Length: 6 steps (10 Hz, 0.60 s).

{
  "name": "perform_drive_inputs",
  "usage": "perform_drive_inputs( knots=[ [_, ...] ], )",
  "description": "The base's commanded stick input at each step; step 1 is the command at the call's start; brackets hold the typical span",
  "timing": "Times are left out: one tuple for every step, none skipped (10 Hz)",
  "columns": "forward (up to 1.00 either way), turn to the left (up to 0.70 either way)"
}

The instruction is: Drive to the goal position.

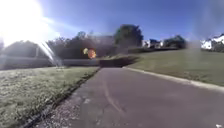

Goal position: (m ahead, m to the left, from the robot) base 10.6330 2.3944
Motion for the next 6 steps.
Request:
perform_drive_inputs(
  knots=[
    [0.45, 0.00],
    [0.45, 0.00],
    [0.45, 0.00],
    [0.45, 0.00],
    [0.45, 0.00],
    [0.45, 0.00]
  ],
)
